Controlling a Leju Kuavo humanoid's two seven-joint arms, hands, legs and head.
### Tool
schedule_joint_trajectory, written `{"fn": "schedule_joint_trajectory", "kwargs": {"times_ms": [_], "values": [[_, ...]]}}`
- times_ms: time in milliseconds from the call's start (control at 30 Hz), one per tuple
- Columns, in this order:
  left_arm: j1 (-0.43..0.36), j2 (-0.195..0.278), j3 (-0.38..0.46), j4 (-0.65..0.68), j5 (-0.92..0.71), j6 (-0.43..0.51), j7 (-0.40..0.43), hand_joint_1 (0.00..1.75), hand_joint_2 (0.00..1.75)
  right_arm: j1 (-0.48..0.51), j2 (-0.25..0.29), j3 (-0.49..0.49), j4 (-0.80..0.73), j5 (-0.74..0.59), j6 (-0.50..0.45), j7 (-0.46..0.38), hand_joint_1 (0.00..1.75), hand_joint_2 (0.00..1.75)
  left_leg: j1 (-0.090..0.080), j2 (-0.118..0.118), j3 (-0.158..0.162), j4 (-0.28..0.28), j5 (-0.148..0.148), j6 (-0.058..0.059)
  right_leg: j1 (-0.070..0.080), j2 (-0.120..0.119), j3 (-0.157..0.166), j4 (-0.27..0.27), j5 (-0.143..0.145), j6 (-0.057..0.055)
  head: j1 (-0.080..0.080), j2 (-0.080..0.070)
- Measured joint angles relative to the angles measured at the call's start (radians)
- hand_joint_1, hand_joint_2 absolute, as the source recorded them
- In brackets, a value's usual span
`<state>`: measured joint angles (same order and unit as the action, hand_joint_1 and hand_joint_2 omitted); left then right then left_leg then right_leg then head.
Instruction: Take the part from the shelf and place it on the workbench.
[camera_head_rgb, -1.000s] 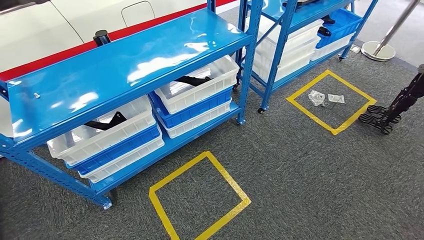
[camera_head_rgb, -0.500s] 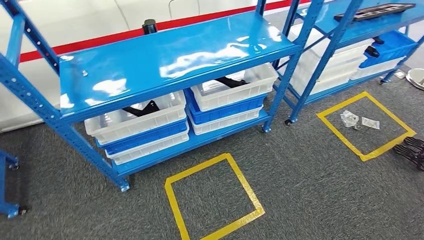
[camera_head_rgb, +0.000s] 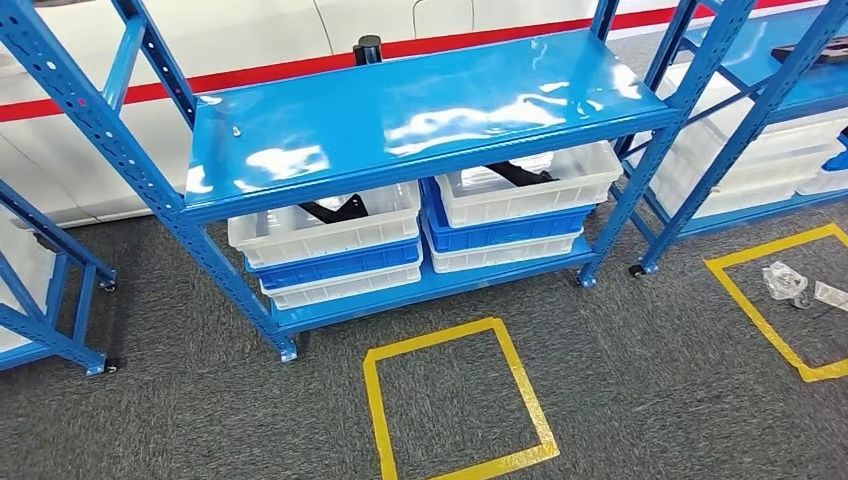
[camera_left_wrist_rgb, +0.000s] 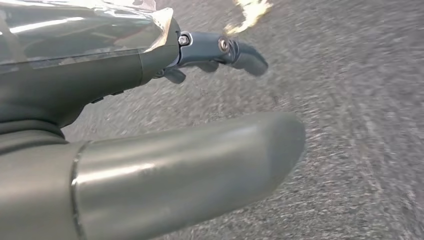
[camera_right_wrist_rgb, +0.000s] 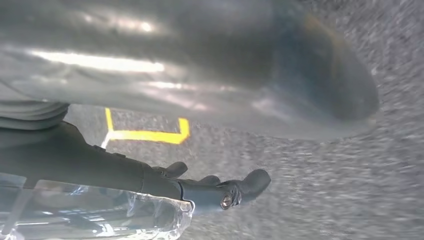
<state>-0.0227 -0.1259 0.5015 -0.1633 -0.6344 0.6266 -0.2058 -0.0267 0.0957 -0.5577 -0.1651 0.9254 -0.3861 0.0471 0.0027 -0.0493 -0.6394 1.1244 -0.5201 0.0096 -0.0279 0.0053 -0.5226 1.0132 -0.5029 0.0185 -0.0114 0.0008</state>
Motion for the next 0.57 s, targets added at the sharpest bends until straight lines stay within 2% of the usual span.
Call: {"fn": "schedule_joint_trajectory", "kwargs": {"times_ms": [33,67,100,133,167,233,267,300,367,433,467,533,567], "values": [[-0.002,0.000,-0.001,0.000,-0.001,0.001,0.001,0.00,0.00,0.002,0.001,0.000,0.000,0.000,0.000,0.000,0.00,0.00,0.001,0.026,-0.034,0.069,-0.034,-0.004,0.002,-0.013,0.000,0.000,-0.002,-0.005,-0.002,0.000],[-0.003,-0.001,-0.003,0.000,-0.001,0.001,0.003,0.00,0.00,0.003,0.001,0.000,0.000,0.000,-0.001,-0.001,0.00,0.00,0.003,0.038,-0.066,0.131,-0.058,-0.007,0.005,-0.026,0.000,0.000,-0.003,-0.007,-0.002,0.000],[-0.003,-0.001,-0.004,0.000,-0.001,0.001,0.004,0.00,0.00,0.004,0.001,0.000,0.000,0.000,-0.002,-0.003,0.00,0.00,0.005,0.044,-0.086,0.170,-0.067,-0.008,0.007,-0.037,0.000,0.000,-0.005,-0.008,-0.002,0.000],[-0.002,-0.001,-0.004,0.000,-0.002,0.002,0.006,0.00,0.00,0.004,0.001,0.000,0.000,-0.002,-0.004,-0.006,0.00,0.00,0.006,0.046,-0.086,0.171,-0.057,-0.008,0.008,-0.045,0.000,0.000,-0.006,-0.009,-0.002,0.000],[-0.001,0.000,-0.004,0.000,-0.002,0.002,0.008,0.00,0.00,0.002,0.001,0.000,0.000,-0.003,-0.006,-0.010,0.00,0.00,0.007,0.047,-0.065,0.132,-0.030,-0.006,0.008,-0.051,0.001,0.000,-0.006,-0.010,-0.002,0.000],[-0.001,0.001,-0.005,0.000,-0.002,0.002,0.010,0.00,0.00,-0.002,0.003,0.000,0.000,-0.005,-0.009,-0.018,0.00,0.00,0.005,0.058,0.012,-0.005,0.028,0.004,0.010,-0.057,0.005,0.000,-0.008,-0.008,-0.002,0.000],[-0.001,0.002,-0.005,-0.001,-0.002,0.002,0.012,0.00,0.00,-0.004,0.004,0.000,0.000,-0.005,-0.009,-0.021,0.00,0.00,0.002,0.064,0.043,-0.060,0.044,0.010,0.012,-0.058,0.007,0.001,-0.010,-0.005,-0.002,0.000],[-0.002,0.003,-0.005,-0.001,-0.002,0.001,0.012,0.00,0.00,-0.005,0.005,0.000,0.000,-0.005,-0.009,-0.023,0.00,0.00,-0.003,0.069,0.059,-0.091,0.048,0.015,0.014,-0.060,0.007,0.001,-0.011,-0.001,-0.002,0.000],[-0.002,0.004,-0.006,-0.001,-0.001,0.000,0.013,0.00,0.00,-0.006,0.005,0.000,0.000,-0.005,-0.009,-0.028,0.00,0.00,-0.010,0.067,0.064,-0.104,0.046,0.024,0.015,-0.064,0.010,-0.003,-0.012,0.010,-0.002,0.000],[-0.002,0.004,-0.006,-0.001,0.000,-0.002,0.013,0.00,0.00,-0.006,0.005,0.000,0.000,-0.005,-0.009,-0.031,0.00,0.00,-0.005,0.061,0.073,-0.120,0.054,0.035,0.015,-0.058,0.008,0.005,-0.019,0.020,-0.001,0.000],[-0.002,0.005,-0.006,-0.001,0.000,-0.003,0.013,0.00,0.00,-0.005,0.005,0.000,-0.001,-0.005,-0.009,-0.032,0.00,0.00,-0.002,0.058,0.078,-0.128,0.060,0.041,0.016,-0.048,-0.003,0.031,-0.033,0.021,-0.001,0.000],[-0.003,0.005,-0.006,-0.002,0.000,-0.004,0.012,0.00,0.00,-0.005,0.004,0.000,-0.001,-0.004,-0.008,-0.033,0.00,0.00,0.001,0.052,0.081,-0.136,0.065,0.047,0.015,-0.023,-0.059,0.145,-0.085,0.016,0.001,0.000],[-0.003,0.006,-0.006,-0.002,0.000,-0.004,0.012,0.00,0.00,-0.004,0.004,0.000,-0.001,-0.004,-0.008,-0.033,0.00,0.00,0.001,0.050,0.081,-0.136,0.066,0.049,0.014,-0.018,-0.077,0.182,-0.101,0.014,0.001,0.000]]}}
